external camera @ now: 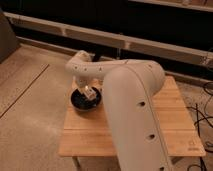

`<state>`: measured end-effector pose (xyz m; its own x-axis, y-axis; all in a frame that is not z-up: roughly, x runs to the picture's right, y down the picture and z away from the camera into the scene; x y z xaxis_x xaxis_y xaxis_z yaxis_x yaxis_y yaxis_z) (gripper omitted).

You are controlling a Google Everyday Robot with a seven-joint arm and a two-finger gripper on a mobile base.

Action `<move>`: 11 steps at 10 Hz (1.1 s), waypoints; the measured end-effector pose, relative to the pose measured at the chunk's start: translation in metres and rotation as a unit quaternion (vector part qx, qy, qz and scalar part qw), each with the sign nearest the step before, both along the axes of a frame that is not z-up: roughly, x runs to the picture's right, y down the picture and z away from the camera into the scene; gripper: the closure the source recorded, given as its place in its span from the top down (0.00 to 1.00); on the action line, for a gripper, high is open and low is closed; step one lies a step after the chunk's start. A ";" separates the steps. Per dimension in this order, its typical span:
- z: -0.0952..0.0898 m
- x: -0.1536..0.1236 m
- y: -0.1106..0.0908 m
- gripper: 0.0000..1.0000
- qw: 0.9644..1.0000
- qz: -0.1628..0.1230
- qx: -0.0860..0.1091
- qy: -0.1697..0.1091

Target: Place the bottle in the ceramic bowl

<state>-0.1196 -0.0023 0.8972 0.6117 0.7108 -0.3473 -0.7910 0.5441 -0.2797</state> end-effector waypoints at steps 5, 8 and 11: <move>-0.002 0.005 -0.002 0.66 1.000 0.009 -0.006 0.002; 0.000 0.008 -0.001 0.66 1.000 0.012 -0.012 0.005; 0.004 0.011 -0.002 0.66 1.000 0.015 -0.018 0.008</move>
